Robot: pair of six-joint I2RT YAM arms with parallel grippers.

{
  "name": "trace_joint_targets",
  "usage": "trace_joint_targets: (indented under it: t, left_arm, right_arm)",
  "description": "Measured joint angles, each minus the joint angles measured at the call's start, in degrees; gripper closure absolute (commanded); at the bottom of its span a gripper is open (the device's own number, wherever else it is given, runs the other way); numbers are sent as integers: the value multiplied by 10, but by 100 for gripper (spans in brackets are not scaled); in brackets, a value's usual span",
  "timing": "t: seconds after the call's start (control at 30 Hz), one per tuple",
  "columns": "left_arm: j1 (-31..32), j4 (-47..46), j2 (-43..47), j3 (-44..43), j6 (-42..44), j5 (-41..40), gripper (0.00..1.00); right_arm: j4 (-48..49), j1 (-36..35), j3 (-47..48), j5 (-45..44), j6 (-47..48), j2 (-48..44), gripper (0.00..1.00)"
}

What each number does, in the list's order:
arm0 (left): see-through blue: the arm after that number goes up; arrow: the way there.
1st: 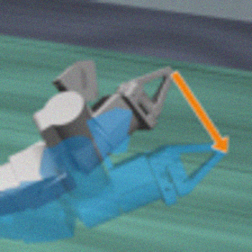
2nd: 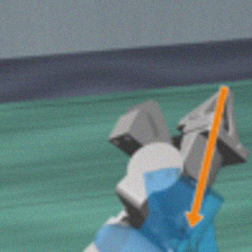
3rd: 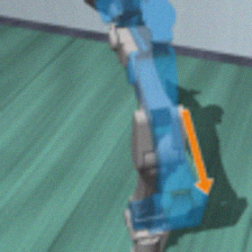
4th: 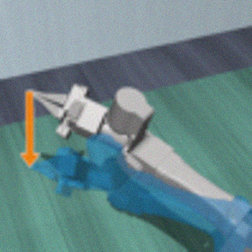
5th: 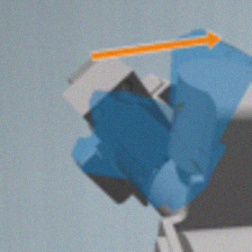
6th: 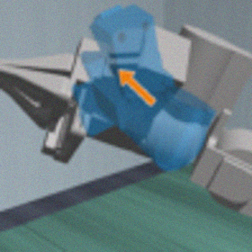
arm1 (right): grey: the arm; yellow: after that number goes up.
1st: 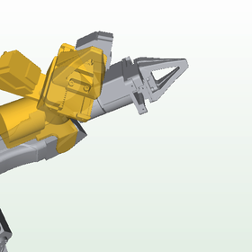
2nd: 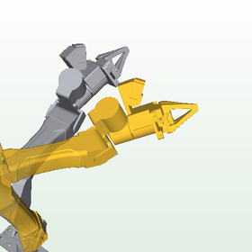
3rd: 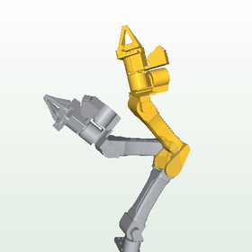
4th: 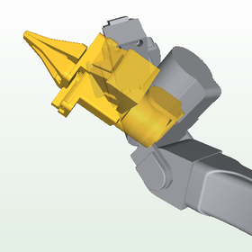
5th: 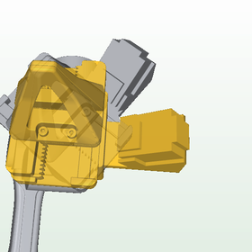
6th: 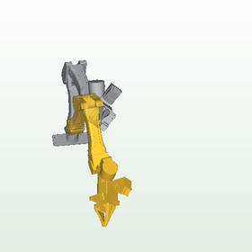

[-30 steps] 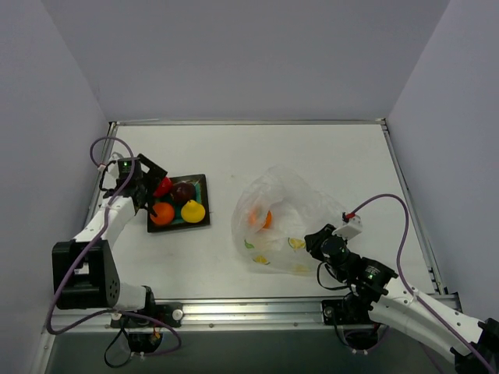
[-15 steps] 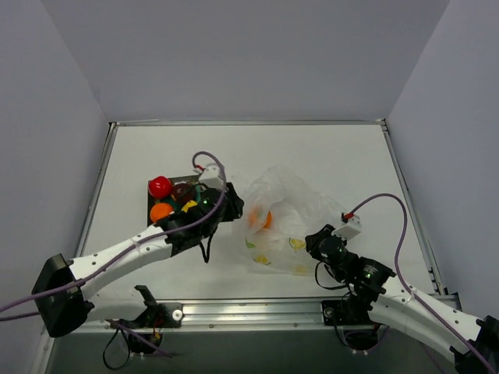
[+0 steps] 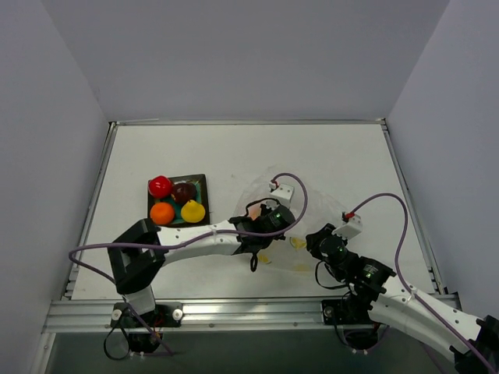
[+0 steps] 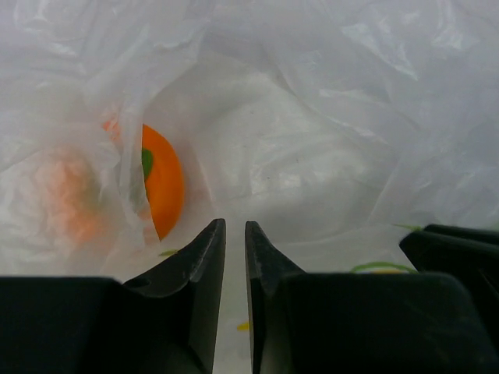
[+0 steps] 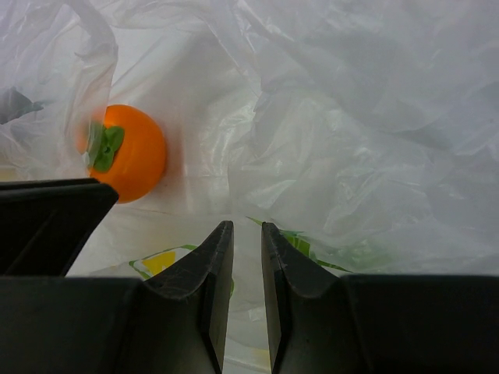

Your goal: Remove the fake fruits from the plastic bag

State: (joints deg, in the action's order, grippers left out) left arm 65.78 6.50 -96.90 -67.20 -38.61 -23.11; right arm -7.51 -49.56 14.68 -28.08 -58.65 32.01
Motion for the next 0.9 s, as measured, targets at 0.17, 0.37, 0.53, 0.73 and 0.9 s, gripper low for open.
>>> trace_joint_targets:
  t: [0.17,0.37,0.53,0.73,0.9]
  left_arm:
    - [-13,26,-70,-51,26,-28,61]
    - [-49,60,-91,-52,48,-54,41]
    - [-61,66,-91,-52,58,-78,34]
    - [-45,57,-85,-39,64,-99,28]
    - [-36,54,-76,-18,67,-128,20]
  right_arm:
    - [0,0,0,0,0,-2,83]
    - [0,0,0,0,0,-2,83]
    - [0,0,0,0,0,-2,82]
    - [0,0,0,0,0,-2,83]
    - [0,0,0,0,0,3,82]
